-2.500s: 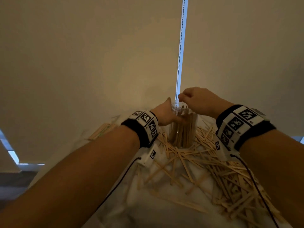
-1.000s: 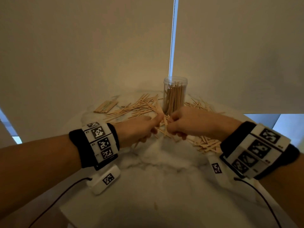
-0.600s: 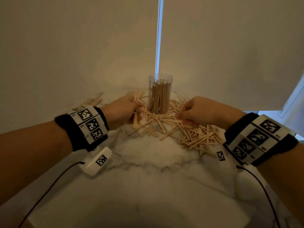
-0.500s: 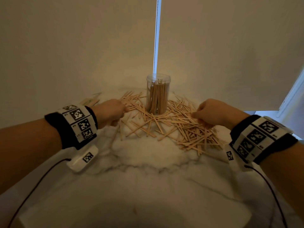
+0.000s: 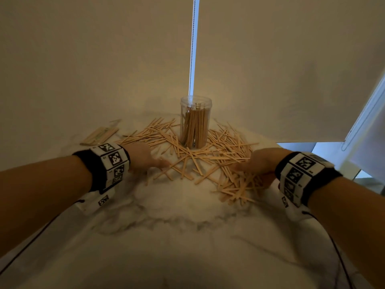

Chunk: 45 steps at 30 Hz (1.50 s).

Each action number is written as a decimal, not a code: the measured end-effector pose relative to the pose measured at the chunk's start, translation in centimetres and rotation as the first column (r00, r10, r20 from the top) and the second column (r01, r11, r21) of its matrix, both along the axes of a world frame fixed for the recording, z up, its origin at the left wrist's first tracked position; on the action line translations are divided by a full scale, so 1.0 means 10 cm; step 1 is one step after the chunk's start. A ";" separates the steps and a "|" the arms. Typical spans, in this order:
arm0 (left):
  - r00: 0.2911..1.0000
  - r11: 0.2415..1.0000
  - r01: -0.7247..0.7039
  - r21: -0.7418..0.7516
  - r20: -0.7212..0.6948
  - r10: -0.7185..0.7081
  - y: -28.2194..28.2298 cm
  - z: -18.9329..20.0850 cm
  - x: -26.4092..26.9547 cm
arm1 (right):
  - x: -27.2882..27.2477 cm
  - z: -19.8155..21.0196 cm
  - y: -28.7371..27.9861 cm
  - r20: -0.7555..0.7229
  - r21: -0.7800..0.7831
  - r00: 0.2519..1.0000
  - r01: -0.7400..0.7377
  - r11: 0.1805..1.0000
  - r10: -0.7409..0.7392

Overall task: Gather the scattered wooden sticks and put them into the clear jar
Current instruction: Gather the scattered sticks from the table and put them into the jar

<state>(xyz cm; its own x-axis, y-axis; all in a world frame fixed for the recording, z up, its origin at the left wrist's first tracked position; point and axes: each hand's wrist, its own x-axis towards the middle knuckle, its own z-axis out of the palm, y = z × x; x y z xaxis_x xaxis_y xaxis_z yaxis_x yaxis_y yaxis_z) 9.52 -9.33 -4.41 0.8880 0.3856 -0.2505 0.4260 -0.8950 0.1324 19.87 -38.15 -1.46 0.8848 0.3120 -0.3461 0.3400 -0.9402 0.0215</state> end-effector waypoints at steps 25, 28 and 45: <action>0.997 0.999 0.035 0.021 -0.069 -0.033 -0.36 0.12 0.10 | -0.40 -0.07 0.89 -0.042 0.070 0.973 -0.222 0.972 0.226; 0.992 0.997 0.047 0.057 -0.116 -0.040 -0.40 0.16 0.09 | -0.39 -0.05 0.87 -0.124 0.120 0.972 -0.184 0.976 0.199; 0.987 0.995 0.015 0.099 -0.158 0.000 -0.19 0.28 -0.19 | -0.33 -0.02 0.82 -0.255 0.540 0.958 0.028 0.841 0.132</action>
